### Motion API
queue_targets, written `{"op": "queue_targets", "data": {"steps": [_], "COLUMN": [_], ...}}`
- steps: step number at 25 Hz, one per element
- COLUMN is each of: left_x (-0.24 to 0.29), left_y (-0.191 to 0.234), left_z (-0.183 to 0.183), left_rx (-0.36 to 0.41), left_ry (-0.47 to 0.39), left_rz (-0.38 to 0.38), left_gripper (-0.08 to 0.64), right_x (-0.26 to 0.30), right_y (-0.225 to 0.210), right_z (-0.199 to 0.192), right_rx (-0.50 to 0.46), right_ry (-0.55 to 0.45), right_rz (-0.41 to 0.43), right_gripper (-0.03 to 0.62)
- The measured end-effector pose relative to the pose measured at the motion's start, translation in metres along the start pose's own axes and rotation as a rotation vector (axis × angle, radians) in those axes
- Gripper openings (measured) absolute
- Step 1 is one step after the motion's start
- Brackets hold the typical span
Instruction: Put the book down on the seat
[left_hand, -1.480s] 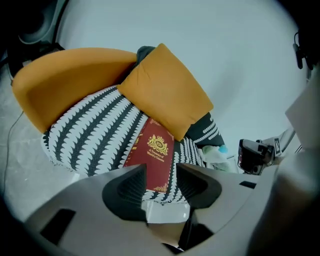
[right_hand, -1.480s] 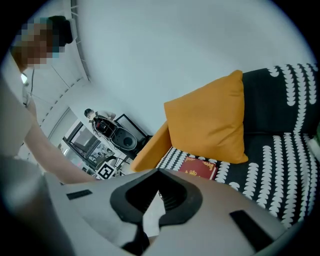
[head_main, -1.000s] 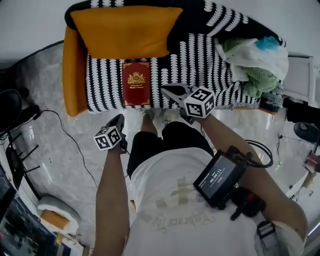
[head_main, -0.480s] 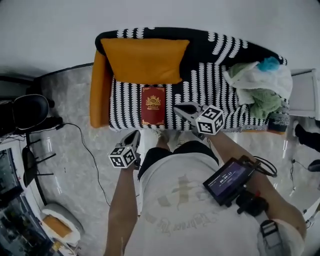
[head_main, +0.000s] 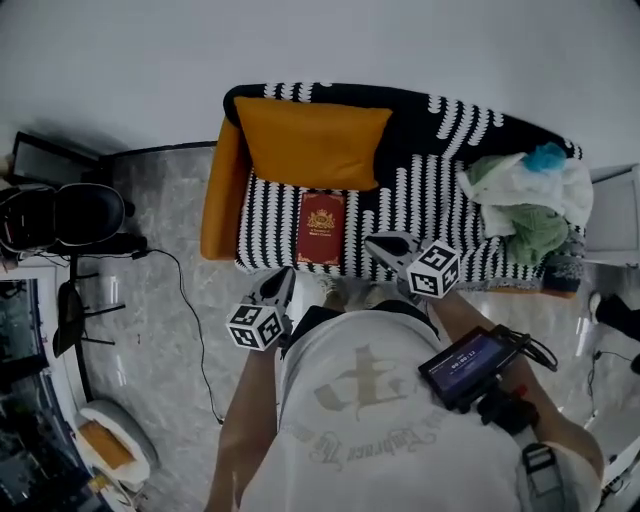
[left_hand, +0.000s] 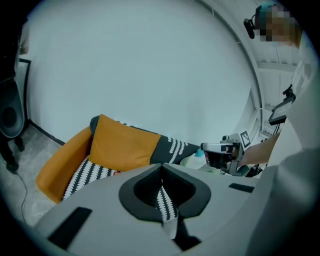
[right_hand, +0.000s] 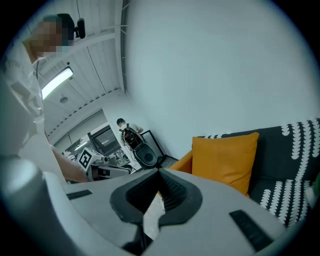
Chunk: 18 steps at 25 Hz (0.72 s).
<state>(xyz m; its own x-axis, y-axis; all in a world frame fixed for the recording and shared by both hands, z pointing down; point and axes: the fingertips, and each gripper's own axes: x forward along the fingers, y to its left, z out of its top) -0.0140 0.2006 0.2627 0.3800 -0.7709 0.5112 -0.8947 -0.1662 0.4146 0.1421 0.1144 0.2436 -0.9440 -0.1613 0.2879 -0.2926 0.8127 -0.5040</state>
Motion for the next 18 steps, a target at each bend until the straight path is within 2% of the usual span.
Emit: {"op": "queue_targets", "data": {"steps": [9, 18], "left_x": [-0.007, -0.014], "left_y": [-0.031, -0.035], "left_z": [0.002, -0.013], "left_rx": [0.018, -0.011], "left_ry": [-0.045, -0.040], "left_rz": [0.014, 0.035], "left_gripper": [0.011, 0.011], "right_x": [-0.036, -0.041], "right_y": [0.011, 0.009], "right_z": [-0.013, -0.013], "right_rx": [0.004, 0.004], "right_ry": [-0.031, -0.031], "right_rz": [-0.009, -0.015], "right_gripper": [0.014, 0.014]}}
